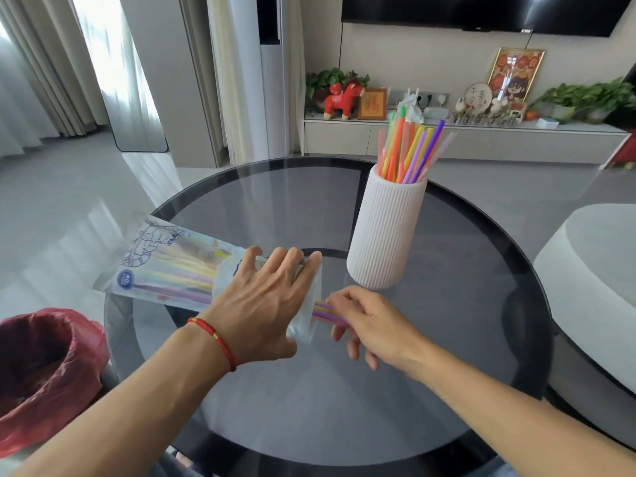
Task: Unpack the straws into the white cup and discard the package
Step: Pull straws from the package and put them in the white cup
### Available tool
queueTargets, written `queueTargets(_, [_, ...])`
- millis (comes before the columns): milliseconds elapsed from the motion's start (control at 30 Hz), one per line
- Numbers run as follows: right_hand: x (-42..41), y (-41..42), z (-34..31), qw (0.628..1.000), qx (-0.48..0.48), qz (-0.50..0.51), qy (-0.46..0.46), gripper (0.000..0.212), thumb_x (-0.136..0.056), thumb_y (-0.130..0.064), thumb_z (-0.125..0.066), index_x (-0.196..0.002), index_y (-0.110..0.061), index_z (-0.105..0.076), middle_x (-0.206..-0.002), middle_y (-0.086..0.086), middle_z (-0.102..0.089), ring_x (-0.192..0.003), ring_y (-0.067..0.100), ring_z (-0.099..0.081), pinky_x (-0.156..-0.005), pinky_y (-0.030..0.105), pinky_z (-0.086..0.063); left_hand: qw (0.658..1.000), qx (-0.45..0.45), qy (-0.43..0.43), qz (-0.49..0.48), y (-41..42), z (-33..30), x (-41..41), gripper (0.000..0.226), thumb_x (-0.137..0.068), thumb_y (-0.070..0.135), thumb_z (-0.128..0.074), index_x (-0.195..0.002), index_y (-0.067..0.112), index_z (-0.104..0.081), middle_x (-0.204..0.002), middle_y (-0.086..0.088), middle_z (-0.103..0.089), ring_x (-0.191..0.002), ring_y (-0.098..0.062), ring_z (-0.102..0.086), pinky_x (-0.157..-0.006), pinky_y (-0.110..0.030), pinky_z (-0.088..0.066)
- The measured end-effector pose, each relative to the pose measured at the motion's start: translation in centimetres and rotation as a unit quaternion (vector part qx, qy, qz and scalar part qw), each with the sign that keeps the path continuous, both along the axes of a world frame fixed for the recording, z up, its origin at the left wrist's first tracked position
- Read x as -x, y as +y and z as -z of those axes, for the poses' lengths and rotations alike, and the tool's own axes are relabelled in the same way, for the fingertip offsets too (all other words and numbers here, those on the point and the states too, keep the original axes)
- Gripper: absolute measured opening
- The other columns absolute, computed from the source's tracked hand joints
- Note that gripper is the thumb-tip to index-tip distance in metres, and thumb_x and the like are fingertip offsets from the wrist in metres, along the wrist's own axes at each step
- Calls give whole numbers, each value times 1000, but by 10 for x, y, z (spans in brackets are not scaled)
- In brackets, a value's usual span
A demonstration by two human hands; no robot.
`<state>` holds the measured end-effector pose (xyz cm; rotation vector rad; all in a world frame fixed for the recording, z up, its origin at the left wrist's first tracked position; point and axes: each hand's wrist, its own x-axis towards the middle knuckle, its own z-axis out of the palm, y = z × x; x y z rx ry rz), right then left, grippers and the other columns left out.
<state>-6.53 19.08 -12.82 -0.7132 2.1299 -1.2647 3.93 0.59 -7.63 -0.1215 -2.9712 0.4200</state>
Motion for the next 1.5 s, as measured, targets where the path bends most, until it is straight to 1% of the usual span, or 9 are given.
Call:
queueTargets(100, [0,0,2,994,68,32,-81,13,-100,-29,-72,-107,-17,-72,-78,7,-76,-51,15,-59,-34,23,-40,1000,1,-23,-21,-2,3,1,112,-59,55,-58,-153,7,-21,-131,-8,-43,-113,-29,-48,-99,-51,-38])
queueTargets(267, [15,11,-12,979,130,98,-125,9,-97,-5,-74,-98,0,-82,-74,14,-74,-52,13,-64,-46,21,-55,996,-26,-61,-60,-16,11,2,119,-59,57,-61,-156,14,-8,-135,-4,-36,-121,-26,-43,-104,-54,-37])
queueTargets(567, [18,18,-20,951,141,90,-262,24,-101,-14,-65,-102,3,-82,-95,27,-80,-75,29,-74,-64,32,-64,992,-68,-88,-51,-21,19,5,121,-65,64,-63,-157,25,7,-135,-2,-31,-125,-24,-36,-109,-58,-33])
queueTargets(800, [8,4,-4,965,150,114,-183,13,-91,-11,-81,-100,-2,-83,-73,10,-79,-64,18,-74,-61,23,-62,991,-106,-84,-23,-12,18,9,117,-68,75,-60,-153,40,12,-139,-2,-29,-128,-23,-36,-111,-56,-32])
queueTargets(1000, [21,15,-18,973,143,114,-144,6,-87,0,-82,-93,2,-84,-69,13,-76,-58,17,-71,-59,20,-60,986,-134,-96,-38,-17,16,7,108,-68,71,-64,-151,50,2,-143,-1,-25,-131,-24,-33,-116,-59,-26])
queueTargets(1167, [40,45,-35,985,119,77,-96,9,-82,-9,-87,-89,-4,-86,-77,14,-80,-63,17,-73,-61,20,-60,964,-183,-181,-58,-24,16,5,99,-64,87,-59,-146,47,-20,-161,1,-6,-152,-19,-2,-118,-70,-5])
queueTargets(1233, [46,57,-42,985,123,64,-99,24,-73,-21,-90,-91,-6,-87,-80,14,-81,-67,18,-76,-63,19,-60,964,-201,-162,-57,-18,16,8,82,-71,89,-46,-137,41,-38,-162,-1,-13,-152,-19,-7,-119,-68,-9])
queueTargets(1367, [59,77,-50,973,153,43,-167,41,-66,-31,-92,-98,-7,-86,-90,18,-83,-78,19,-82,-62,18,-61,981,-146,-123,-30,-8,17,16,37,-100,56,-36,-123,29,-49,-152,-2,-32,-142,-21,-27,-116,-60,-24])
queueTargets(1500, [61,85,-55,931,254,16,-260,72,-58,-47,-101,-113,-4,-82,-109,22,-81,-95,26,-82,-77,26,-65,976,-175,-126,-11,-1,17,19,31,-106,42,-27,-118,24,-48,-131,3,-44,-124,-19,-38,-110,-57,-32])
